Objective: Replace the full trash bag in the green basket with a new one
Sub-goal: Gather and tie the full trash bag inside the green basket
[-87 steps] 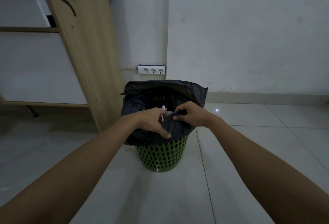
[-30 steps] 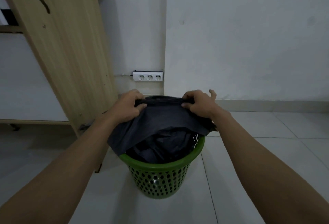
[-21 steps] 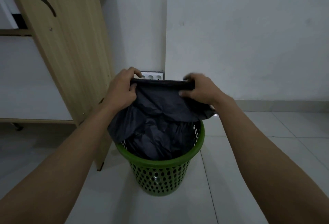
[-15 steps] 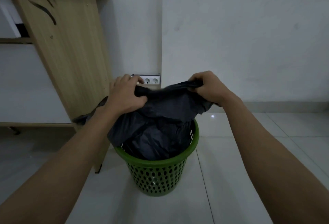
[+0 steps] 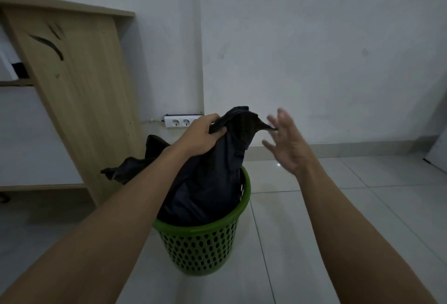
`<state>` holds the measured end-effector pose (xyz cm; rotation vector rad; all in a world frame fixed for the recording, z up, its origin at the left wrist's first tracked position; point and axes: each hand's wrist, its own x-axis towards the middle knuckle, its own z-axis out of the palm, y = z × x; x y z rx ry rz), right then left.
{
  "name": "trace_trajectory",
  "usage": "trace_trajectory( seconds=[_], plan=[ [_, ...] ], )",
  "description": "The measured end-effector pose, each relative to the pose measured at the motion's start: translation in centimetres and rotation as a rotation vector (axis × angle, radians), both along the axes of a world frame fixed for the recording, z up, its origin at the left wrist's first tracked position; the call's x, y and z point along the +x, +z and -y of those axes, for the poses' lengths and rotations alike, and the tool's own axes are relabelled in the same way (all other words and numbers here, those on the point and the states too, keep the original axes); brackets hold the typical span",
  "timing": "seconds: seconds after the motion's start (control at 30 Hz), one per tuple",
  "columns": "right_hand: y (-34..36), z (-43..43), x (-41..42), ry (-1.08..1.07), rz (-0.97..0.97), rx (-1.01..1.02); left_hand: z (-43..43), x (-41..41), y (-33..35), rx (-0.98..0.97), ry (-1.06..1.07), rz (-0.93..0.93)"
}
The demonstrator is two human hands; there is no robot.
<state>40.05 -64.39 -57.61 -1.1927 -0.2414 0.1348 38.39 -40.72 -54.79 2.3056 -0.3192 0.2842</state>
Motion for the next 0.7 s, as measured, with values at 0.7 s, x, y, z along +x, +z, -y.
trace_trajectory(
  seconds=[0.7],
  plan=[
    [-1.2, -12.0, -1.0, -0.373, -0.210, 0.126, -0.7, -2.4, -3.1, 0.050, -0.155, -0.148]
  ],
)
